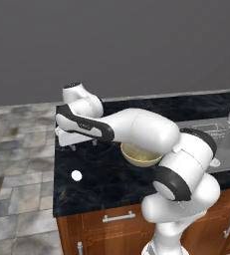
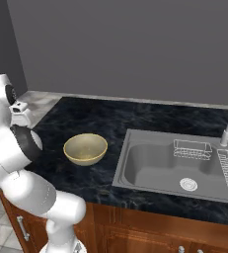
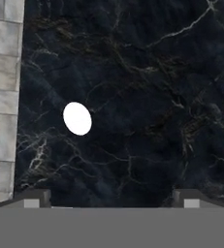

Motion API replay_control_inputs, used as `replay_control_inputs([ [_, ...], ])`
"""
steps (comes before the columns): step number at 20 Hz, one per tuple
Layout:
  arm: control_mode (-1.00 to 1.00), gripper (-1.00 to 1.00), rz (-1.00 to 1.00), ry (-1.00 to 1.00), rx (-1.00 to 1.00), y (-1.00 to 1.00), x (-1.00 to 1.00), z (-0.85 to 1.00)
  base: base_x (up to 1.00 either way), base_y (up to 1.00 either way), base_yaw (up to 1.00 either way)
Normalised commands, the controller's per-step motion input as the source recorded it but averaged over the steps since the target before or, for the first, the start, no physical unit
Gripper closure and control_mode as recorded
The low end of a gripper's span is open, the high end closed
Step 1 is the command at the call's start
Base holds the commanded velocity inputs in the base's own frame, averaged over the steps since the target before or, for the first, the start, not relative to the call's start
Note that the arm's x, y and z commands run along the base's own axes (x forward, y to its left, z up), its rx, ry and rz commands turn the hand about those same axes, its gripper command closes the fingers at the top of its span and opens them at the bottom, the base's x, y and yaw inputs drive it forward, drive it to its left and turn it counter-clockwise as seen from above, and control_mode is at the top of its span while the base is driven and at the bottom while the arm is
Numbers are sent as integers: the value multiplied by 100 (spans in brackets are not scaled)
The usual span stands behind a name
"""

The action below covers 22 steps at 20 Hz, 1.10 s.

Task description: Gather the eggs and milk located in the vicinity of the sink area and place them right next to the bowl.

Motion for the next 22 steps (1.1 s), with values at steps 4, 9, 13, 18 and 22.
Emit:
replay_control_inputs([
  [4, -100, -100, 0, -8, 0, 9, 27, -30, 0, 0, 0],
  [9, -100, -100, 0, -16, 7, 11, 7, -36, 0, 0, 0],
  [13, -100, -100, 0, -4, 13, 10, 0, -42, 0, 0, 0],
  [18, -100, -100, 0, 0, 10, 0, 0, -35, 0, 0, 0],
  [22, -100, -100, 1, 0, 1, 1, 0, -15, 0, 0, 0],
])
